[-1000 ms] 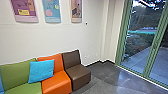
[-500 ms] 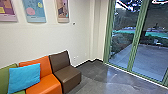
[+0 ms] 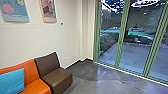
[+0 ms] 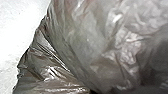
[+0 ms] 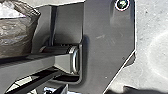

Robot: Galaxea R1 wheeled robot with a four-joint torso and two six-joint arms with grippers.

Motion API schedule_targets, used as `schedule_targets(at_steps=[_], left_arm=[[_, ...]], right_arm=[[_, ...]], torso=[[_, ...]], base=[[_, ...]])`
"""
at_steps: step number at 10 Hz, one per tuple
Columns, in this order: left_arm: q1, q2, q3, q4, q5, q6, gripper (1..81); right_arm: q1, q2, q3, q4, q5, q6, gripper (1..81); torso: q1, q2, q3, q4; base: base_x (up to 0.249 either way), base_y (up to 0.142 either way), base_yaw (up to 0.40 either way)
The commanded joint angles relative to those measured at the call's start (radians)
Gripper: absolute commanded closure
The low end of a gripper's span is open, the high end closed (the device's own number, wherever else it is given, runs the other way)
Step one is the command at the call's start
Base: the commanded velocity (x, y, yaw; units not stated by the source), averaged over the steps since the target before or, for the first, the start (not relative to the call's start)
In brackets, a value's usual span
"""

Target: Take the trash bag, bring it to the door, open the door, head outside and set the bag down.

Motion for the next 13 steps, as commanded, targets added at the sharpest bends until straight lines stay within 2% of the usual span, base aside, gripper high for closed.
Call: schedule_targets(at_steps=[1,13], left_arm=[[-0.059,-0.005,-0.005,-0.003,0.070,0.003,81.1],[-0.054,0.001,-0.005,-0.005,0.069,0.026,81.1]], right_arm=[[0.052,-0.003,0.000,-0.007,-0.059,0.000,1.0],[0.048,0.012,-0.008,-0.009,-0.054,0.000,1.0]], torso=[[0.000,0.000,0.000,0.000],[0.000,0.000,0.000,0.000]], base=[[0.000,0.000,-0.339],[0.000,0.000,-0.339]])
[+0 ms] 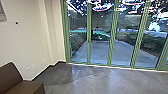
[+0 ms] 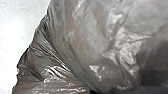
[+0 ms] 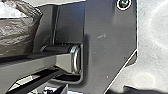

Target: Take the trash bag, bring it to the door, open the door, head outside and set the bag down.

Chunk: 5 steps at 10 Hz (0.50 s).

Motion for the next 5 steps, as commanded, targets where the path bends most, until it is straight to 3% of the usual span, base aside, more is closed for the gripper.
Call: schedule_targets(at_steps=[1,5], left_arm=[[-0.059,-0.003,-0.004,-0.005,0.070,0.008,81.1],[-0.059,-0.003,-0.004,-0.005,0.072,0.015,81.1]], right_arm=[[0.052,-0.001,0.000,-0.006,-0.055,0.000,1.0],[0.052,0.000,-0.006,-0.006,-0.055,0.000,1.0]], torso=[[0.000,0.000,0.000,0.000],[0.000,0.000,0.000,0.000]], base=[[0.000,0.000,-0.340],[0.000,0.000,-0.340]])
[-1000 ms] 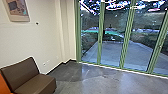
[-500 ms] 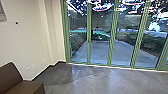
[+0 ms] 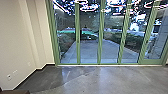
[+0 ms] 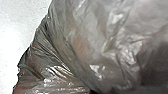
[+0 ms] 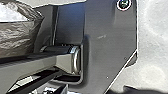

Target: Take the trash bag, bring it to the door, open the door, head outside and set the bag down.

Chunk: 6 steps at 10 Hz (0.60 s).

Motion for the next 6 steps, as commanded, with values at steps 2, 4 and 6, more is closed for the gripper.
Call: schedule_targets(at_steps=[2,4,6], left_arm=[[-0.062,-0.004,-0.004,-0.003,0.072,0.006,81.1],[-0.062,-0.005,-0.004,-0.005,0.072,0.006,81.1],[-0.062,-0.004,-0.004,-0.005,0.072,0.006,81.1]], right_arm=[[0.050,0.001,-0.004,-0.005,-0.059,0.000,1.0],[0.050,0.003,-0.004,-0.005,-0.059,0.000,1.0],[0.052,0.003,-0.004,-0.005,-0.059,0.001,1.0]], torso=[[0.000,0.000,0.000,0.000],[0.000,0.000,0.000,0.000],[0.000,0.000,0.000,0.000]], base=[[0.000,0.000,-0.342],[0.000,0.000,-0.344],[0.000,0.000,-0.344]])
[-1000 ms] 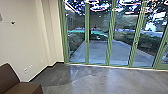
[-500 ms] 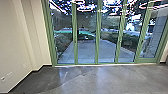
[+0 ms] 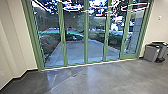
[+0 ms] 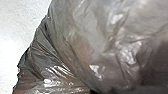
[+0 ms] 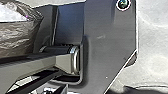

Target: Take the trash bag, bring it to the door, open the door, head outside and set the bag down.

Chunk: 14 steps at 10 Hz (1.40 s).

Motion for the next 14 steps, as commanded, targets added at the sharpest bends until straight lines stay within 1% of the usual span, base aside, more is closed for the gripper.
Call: schedule_targets(at_steps=[1,7,14], left_arm=[[-0.061,-0.004,-0.004,-0.005,0.072,0.004,81.1],[-0.061,-0.007,-0.004,-0.005,0.072,0.004,81.1],[-0.061,-0.010,-0.004,-0.005,0.072,0.004,81.1]], right_arm=[[0.050,0.000,0.002,-0.005,-0.059,0.001,1.0],[0.047,0.002,0.000,-0.005,-0.058,0.000,1.0],[0.046,0.006,-0.001,-0.005,-0.058,0.000,1.0]], torso=[[0.000,0.000,0.000,0.000],[0.000,0.000,0.000,0.000],[0.000,0.000,0.000,0.000]], base=[[0.000,0.000,-0.343],[0.000,0.000,-0.339],[0.000,0.000,-0.233]])
